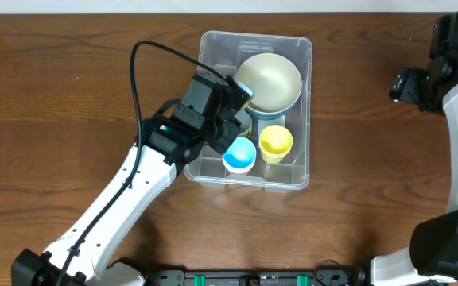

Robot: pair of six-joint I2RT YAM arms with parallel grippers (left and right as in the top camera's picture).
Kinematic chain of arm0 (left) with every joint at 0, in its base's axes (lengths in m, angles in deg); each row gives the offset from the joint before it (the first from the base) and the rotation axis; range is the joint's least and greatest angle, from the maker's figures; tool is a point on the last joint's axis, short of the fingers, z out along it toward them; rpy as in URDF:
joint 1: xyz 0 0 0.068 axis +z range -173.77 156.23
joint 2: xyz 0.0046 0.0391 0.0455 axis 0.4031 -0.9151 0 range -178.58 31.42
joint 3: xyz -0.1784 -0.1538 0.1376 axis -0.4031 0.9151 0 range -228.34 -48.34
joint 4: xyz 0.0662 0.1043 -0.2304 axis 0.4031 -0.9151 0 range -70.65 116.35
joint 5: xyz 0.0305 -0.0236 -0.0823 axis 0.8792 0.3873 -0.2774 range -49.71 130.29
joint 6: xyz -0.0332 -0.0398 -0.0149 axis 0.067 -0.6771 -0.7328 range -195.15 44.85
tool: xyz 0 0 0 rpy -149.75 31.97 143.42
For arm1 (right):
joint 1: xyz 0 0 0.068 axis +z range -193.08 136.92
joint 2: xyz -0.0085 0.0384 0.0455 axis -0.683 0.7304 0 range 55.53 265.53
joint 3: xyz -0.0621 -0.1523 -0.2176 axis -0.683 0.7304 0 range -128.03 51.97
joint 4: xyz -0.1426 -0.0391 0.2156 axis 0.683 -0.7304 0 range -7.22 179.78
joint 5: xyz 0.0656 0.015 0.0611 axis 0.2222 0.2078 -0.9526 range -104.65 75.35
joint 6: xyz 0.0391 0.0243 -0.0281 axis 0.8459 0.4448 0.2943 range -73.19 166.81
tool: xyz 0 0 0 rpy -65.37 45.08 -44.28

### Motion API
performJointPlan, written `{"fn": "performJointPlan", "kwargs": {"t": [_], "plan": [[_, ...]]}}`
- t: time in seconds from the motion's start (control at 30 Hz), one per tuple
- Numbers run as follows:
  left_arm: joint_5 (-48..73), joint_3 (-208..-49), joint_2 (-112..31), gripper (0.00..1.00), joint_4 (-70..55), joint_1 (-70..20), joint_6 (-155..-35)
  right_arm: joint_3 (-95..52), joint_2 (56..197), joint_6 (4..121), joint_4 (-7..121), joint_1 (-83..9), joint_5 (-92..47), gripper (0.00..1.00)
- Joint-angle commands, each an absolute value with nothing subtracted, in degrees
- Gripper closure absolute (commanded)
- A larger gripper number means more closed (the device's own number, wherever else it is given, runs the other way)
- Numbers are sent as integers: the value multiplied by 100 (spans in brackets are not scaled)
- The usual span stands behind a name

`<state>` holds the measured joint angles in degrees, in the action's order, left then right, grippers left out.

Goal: Pack container
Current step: 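Carry the grey bowl into the bin over the yellow bowl, then lower the grey bowl onto the yellow bowl and open left gripper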

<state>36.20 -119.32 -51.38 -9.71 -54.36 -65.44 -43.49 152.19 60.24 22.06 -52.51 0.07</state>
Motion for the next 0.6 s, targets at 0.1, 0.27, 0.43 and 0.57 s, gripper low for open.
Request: {"fn": "performJointPlan", "kwargs": {"t": [0.1,0.27,0.43,0.57], "plan": [[4848,-11993,-5075,63,-1003,-4722,-8290,-4424,15125,6114,2208,-5282,9,1],[4015,-11993,-5075,73,-1047,-4195,-8810,-4424,15125,6114,2208,-5282,9,1],[3617,-11993,-5081,78,-1045,-4236,-8790,-4424,15127,6114,2208,-5282,9,1],[3617,-11982,-5121,94,-1049,-4418,-8793,-4424,15125,6114,2208,-5282,9,1]]}}
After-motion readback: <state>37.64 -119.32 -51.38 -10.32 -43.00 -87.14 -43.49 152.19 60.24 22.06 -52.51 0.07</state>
